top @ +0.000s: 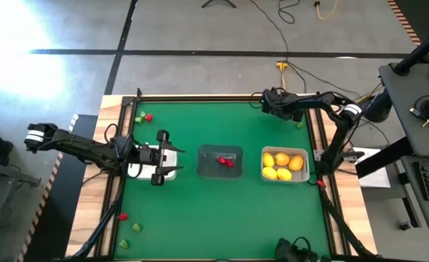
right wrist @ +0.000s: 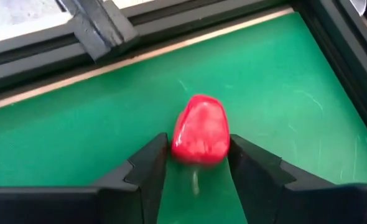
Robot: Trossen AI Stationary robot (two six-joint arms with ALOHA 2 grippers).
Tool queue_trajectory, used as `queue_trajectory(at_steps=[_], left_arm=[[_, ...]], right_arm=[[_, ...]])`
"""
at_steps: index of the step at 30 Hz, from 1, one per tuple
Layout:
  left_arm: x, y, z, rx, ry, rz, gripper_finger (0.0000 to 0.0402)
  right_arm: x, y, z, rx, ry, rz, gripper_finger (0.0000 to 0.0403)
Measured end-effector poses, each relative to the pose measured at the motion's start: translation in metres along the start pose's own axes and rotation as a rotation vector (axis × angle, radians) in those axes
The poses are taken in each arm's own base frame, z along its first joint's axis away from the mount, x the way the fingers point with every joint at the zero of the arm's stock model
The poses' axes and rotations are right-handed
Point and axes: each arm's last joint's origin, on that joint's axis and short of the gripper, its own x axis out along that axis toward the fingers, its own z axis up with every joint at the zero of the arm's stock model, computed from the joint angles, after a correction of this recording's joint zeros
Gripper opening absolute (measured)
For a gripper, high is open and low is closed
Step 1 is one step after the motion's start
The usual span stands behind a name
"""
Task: Sort produce into baskets
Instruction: Put the red chili pepper into the black bin
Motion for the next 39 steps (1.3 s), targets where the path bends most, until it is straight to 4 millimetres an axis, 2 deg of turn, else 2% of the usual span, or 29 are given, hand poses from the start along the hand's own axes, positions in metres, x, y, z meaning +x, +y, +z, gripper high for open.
queue_trajectory(at_steps=[7,19,24,28,30,33,36,39], left_arm=[[0.0,0.0,-0.001,-0.019,0.009,-0.003,0.0219],[0.0,0.0,-0.001,-0.022,0.01,-0.003,0.0219],[0.0,0.0,-0.001,-0.022,0.015,-0.005,0.0219],[0.0,0.0,-0.002,-0.022,0.018,-0.006,0.0219],[0.0,-0.001,-0.002,-0.022,0.024,-0.008,0.0219],[0.0,-0.001,-0.003,-0.006,0.03,-0.01,0.0219],[0.0,-0.002,-0.004,0.001,0.044,-0.019,0.0219],[0.0,-0.005,-0.008,-0.002,0.075,-0.079,0.0219]], right_arm=[[0.0,0.0,0.0,0.0,-0.027,-0.013,0.0163],[-0.003,0.002,0.006,-0.043,-0.055,0.008,0.0089],[-0.034,0.011,0.027,-0.148,-0.13,0.084,0.0083],[-0.082,0.024,0.041,-0.305,-0.152,0.288,0.0088],[-0.109,0.03,0.032,-0.412,-0.145,0.404,0.0086],[-0.143,0.037,0.0,-0.593,-0.133,0.552,0.0079],[-0.173,0.043,-0.044,-0.809,-0.104,0.737,0.0077],[-0.194,0.04,-0.096,-1.027,-0.079,0.881,0.0082]])
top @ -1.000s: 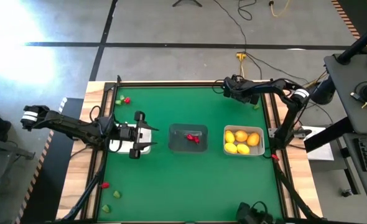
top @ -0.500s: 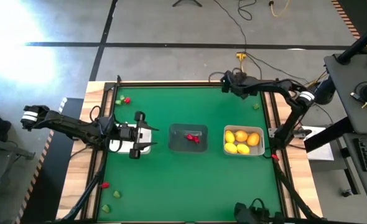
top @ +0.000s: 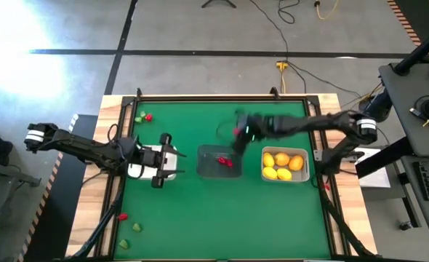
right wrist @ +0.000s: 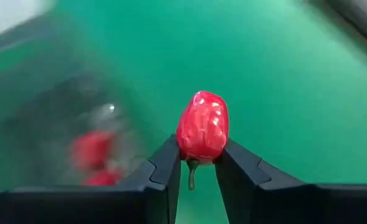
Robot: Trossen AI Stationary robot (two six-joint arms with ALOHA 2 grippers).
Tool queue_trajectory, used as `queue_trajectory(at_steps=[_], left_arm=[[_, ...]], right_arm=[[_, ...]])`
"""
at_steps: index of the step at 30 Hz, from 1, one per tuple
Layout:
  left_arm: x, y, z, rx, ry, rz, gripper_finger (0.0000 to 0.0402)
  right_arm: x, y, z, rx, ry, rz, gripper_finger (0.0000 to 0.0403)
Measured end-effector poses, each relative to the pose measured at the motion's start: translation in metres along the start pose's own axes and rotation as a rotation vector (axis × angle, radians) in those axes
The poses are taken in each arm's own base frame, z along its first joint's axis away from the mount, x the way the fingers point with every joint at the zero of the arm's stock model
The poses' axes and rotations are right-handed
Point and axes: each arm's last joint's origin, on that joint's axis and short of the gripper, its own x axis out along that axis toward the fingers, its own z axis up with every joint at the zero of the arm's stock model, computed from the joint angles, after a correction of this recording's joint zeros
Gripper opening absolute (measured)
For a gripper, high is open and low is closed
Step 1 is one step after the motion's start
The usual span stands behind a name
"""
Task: Sort produce into baskets
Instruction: Put the red chili pepper into the black bin
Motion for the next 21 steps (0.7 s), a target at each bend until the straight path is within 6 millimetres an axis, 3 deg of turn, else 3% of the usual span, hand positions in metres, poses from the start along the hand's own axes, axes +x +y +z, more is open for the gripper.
queue_trajectory(at_steps=[4,8,11,16,21], left_arm=[[0.0,0.0,0.001,0.014,-0.011,-0.018,0.0219],[0.0,0.0,0.002,0.009,-0.025,-0.007,0.0219],[0.0,0.0,0.002,0.007,-0.026,-0.002,0.0219],[0.0,0.001,0.004,0.01,-0.044,0.006,0.0219],[0.0,0.002,0.006,0.018,-0.063,0.022,0.0219]], right_arm=[[-0.004,0.055,-0.018,-0.175,-0.055,0.139,0.0086],[-0.001,0.085,-0.031,-0.255,-0.06,0.194,0.008],[0.008,0.094,-0.039,-0.283,-0.031,0.196,0.0075],[0.041,0.095,-0.052,-0.296,0.045,0.142,0.0087],[0.056,0.099,-0.048,-0.257,0.099,0.107,0.0113]])
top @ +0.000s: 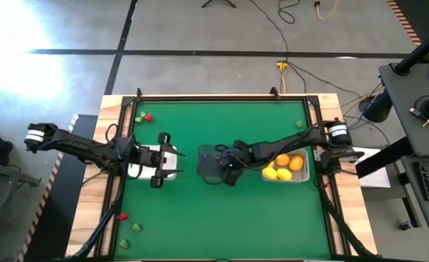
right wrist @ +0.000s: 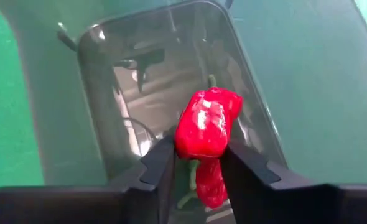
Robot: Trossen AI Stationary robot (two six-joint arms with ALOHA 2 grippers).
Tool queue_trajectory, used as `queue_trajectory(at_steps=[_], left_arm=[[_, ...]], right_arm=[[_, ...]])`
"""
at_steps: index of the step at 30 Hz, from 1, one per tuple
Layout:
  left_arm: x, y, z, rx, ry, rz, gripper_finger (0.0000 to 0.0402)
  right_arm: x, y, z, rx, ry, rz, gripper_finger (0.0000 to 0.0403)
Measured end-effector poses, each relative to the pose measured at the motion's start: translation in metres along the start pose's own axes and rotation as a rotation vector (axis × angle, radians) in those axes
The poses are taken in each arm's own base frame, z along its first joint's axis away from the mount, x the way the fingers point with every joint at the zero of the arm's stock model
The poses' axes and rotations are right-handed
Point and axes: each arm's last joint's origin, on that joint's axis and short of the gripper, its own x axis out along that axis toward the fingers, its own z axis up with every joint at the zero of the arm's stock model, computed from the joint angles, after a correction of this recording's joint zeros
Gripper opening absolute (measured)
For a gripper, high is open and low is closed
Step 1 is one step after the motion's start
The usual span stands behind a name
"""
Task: Sort produce into baskets
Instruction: Put the red chili pepper into the black bin, then put the green chili pepper into the white bin
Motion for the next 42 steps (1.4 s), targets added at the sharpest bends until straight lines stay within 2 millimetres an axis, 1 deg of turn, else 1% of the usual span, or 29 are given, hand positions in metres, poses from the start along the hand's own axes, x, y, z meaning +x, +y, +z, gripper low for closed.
queue_trajectory(at_steps=[3,7,10,13,14,16,19,21,22,25,26,28,31,33,35,36,38,42], left_arm=[[0.0,0.002,0.002,-0.009,-0.013,0.064,0.0219],[0.0,0.004,0.002,-0.029,0.008,0.136,0.0219],[0.0,0.005,0.003,-0.067,-0.002,0.155,0.0219],[0.0,0.005,0.003,-0.096,-0.013,0.157,0.0219],[0.001,0.005,0.001,-0.106,-0.004,0.155,0.0219],[0.004,0.004,-0.005,-0.143,0.023,0.158,0.0219],[0.009,0.005,-0.014,-0.178,0.06,0.266,0.0219],[0.013,0.007,-0.021,-0.18,0.096,0.349,0.0219],[0.016,0.008,-0.024,-0.18,0.115,0.374,0.0219],[0.027,0.014,-0.026,-0.191,0.126,0.41,0.0219],[0.033,0.017,-0.024,-0.201,0.119,0.427,0.0219],[0.041,0.027,-0.025,-0.196,0.153,0.482,0.0219],[0.053,0.049,-0.029,-0.159,0.3,0.53,0.0219],[0.061,0.068,-0.031,-0.161,0.381,0.51,0.0219],[0.066,0.086,-0.036,-0.176,0.432,0.451,0.0219],[0.069,0.096,-0.038,-0.179,0.442,0.412,0.0219],[0.07,0.116,-0.042,-0.175,0.461,0.388,0.0219],[0.062,0.16,-0.055,-0.148,0.526,0.503,0.0219]], right_arm=[[0.001,0.002,0.006,0.008,0.022,-0.008,0.0138],[-0.013,0.004,0.019,0.03,0.041,-0.016,0.0179],[-0.034,0.003,0.028,0.048,0.074,-0.029,0.0206],[-0.065,0.0,0.031,0.043,0.059,-0.069,0.0224],[-0.075,-0.004,0.03,0.044,0.051,-0.113,0.0229],[-0.093,-0.015,0.02,0.053,0.052,-0.239,0.0236],[-0.117,-0.044,0.004,0.101,0.031,-0.417,0.0242],[-0.126,-0.067,-0.005,0.166,0.025,-0.456,0.0242],[-0.128,-0.079,-0.011,0.204,0.035,-0.468,0.024],[-0.123,-0.119,-0.029,0.289,0.117,-0.511,0.0235],[-0.121,-0.134,-0.034,0.294,0.156,-0.525,0.0233],[-0.118,-0.162,-0.039,0.243,0.233,-0.513,0.0231],[-0.109,-0.201,-0.04,0.219,0.378,-0.429,0.0232],[-0.103,-0.226,-0.037,0.219,0.492,-0.415,0.0235],[-0.096,-0.249,-0.039,0.243,0.639,-0.405,0.024],[-0.091,-0.257,-0.042,0.26,0.713,-0.399,0.0242],[-0.081,-0.265,-0.048,0.263,0.849,-0.368,0.0248],[-0.059,-0.27,-0.059,0.198,1.02,-0.277,0.0262]])
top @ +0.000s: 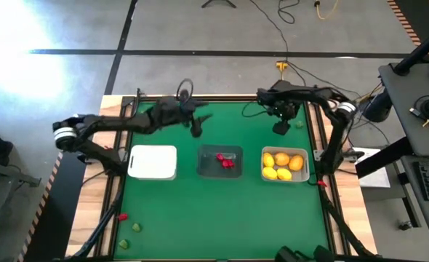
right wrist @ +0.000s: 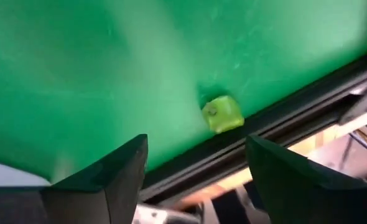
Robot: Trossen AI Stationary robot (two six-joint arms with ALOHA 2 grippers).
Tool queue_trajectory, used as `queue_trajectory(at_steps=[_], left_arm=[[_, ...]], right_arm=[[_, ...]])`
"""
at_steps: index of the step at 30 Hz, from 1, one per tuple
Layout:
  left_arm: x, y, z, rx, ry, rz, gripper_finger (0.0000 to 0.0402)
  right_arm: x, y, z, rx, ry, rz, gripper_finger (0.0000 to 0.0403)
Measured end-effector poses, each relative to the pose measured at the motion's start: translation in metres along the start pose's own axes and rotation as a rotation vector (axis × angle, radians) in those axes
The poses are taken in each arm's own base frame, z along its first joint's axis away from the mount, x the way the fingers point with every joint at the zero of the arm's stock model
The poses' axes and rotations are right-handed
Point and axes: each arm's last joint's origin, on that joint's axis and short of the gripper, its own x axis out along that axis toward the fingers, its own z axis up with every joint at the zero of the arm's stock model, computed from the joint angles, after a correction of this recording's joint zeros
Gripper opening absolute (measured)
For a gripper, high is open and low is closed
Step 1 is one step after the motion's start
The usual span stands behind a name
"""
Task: Sort produce into baskets
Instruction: Put the green chili pepper into the white bin
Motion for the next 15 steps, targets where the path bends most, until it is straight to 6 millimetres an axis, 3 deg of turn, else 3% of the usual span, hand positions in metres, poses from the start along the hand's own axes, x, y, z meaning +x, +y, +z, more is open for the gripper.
queue_trajectory(at_steps=[6,9,13,15], left_arm=[[0.006,0.046,0.03,-0.235,0.149,0.052,0.0219],[0.003,0.051,0.055,-0.273,0.228,0.054,0.0219],[-0.002,0.055,0.089,-0.244,0.2,0.037,0.0219],[-0.005,0.057,0.101,-0.259,0.189,0.043,0.0219]], right_arm=[[0.017,0.003,0.008,-0.086,0.126,-0.023,0.028],[0.025,-0.002,0.012,-0.098,0.134,-0.052,0.0291],[0.038,-0.014,0.018,-0.143,0.174,-0.156,0.0301],[0.049,-0.02,0.021,-0.157,0.209,-0.129,0.0301]])
